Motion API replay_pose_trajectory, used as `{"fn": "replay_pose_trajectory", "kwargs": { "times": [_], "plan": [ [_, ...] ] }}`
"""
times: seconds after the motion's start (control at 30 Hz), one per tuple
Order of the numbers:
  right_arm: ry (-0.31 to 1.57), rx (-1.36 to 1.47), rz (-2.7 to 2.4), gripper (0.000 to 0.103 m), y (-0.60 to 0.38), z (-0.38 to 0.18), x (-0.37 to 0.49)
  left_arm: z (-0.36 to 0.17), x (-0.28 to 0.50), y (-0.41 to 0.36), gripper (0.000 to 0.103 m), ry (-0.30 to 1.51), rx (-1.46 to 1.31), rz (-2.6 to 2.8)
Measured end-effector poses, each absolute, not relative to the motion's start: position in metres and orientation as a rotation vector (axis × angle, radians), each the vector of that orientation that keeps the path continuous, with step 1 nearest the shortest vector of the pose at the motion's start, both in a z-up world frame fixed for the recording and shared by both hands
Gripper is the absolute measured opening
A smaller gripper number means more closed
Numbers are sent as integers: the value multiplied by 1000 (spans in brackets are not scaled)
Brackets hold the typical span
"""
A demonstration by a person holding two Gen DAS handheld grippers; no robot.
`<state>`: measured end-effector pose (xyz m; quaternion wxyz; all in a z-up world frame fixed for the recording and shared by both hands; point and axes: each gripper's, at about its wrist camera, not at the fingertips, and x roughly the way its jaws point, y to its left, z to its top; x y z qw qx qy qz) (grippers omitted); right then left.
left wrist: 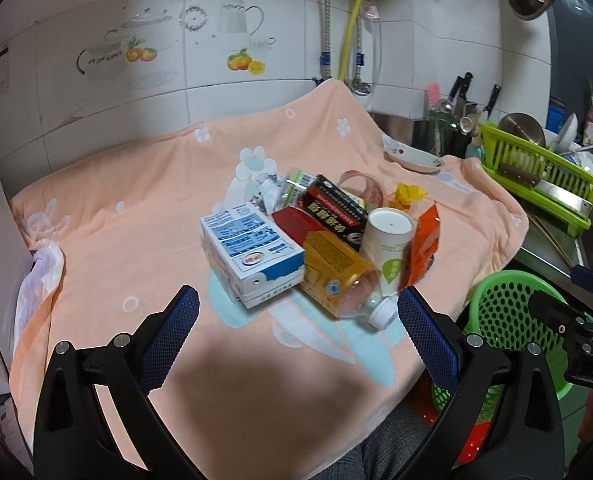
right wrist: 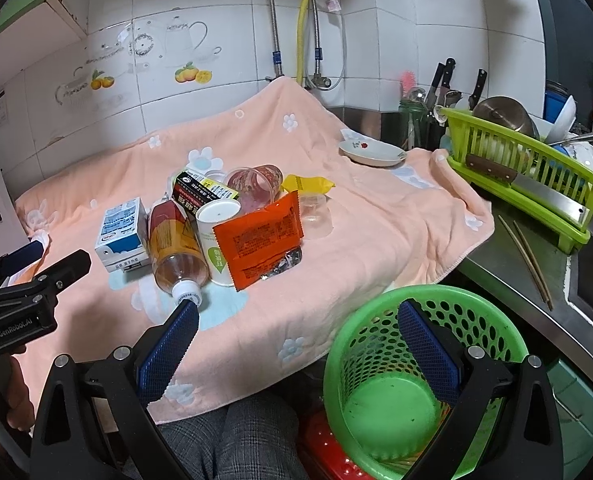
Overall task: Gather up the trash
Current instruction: 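Grasp the orange snack bag with the right gripper while the left gripper grasps the white-blue milk carton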
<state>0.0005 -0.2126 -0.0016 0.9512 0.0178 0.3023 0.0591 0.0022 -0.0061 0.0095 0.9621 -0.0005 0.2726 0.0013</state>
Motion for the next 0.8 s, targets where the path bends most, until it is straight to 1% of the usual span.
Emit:
{"fn": "replay_pose_trajectory", "kwargs": {
  "times": [0.5, 0.6, 0.8],
  "plan": [
    [667, 50, 219, 95, -200, -7, 48, 7, 23, 28, 98, 579, -43, 67],
    [682, 68, 234, 88, -202, -7, 60, 7, 28, 34, 98, 591, -66, 70],
    [752, 166, 270, 81, -213, -12, 92, 3, 39, 44, 98, 618, -105, 80]
  ]
}}
